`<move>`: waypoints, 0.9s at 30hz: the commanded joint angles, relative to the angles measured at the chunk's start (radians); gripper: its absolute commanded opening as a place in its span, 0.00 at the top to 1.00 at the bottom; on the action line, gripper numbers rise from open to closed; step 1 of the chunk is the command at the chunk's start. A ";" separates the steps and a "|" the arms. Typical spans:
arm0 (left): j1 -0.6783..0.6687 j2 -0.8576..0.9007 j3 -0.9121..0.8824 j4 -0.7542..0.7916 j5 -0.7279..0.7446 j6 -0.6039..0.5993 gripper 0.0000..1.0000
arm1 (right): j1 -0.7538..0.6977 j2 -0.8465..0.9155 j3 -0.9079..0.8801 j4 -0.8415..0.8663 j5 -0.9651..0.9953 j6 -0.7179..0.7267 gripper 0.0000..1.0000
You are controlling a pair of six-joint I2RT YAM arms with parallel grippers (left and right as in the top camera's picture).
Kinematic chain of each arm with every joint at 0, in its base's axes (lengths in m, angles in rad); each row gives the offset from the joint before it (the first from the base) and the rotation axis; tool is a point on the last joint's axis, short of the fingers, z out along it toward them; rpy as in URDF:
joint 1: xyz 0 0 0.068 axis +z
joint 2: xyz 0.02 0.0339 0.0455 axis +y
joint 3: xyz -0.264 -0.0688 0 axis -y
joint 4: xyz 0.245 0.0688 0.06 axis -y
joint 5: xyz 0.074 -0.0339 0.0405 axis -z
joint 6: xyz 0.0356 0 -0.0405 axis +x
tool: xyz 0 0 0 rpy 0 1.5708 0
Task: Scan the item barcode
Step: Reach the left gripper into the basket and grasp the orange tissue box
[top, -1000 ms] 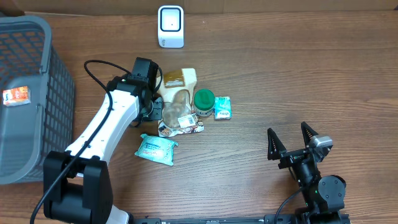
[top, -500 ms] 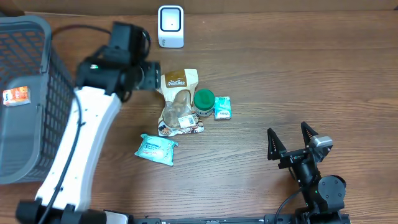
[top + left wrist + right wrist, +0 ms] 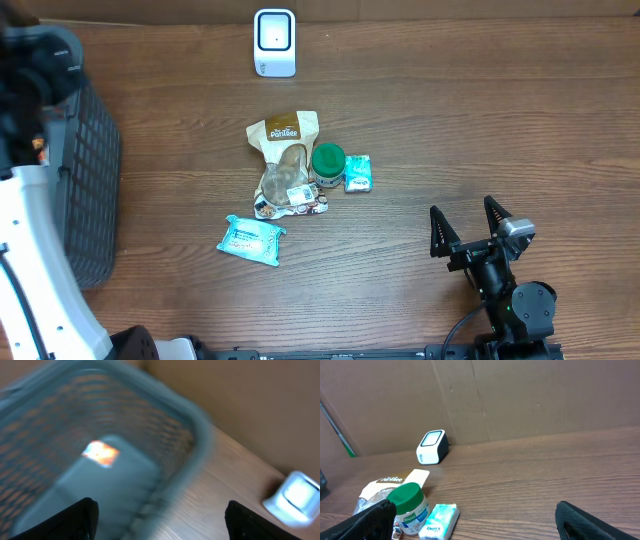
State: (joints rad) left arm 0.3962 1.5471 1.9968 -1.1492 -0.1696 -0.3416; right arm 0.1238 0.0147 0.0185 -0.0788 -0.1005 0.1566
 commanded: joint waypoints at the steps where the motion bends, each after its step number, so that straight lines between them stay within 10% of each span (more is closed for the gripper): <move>1: 0.098 0.032 -0.035 0.009 -0.005 -0.056 0.19 | -0.007 -0.011 -0.010 0.005 0.002 -0.001 0.00; 27: 0.188 0.615 -0.143 0.396 -0.043 0.562 0.42 | -0.007 -0.011 -0.010 0.005 0.002 -0.001 0.00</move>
State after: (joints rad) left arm 0.5835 2.1033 1.8500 -0.7670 -0.1997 0.0814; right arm 0.1242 0.0147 0.0185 -0.0788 -0.1001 0.1566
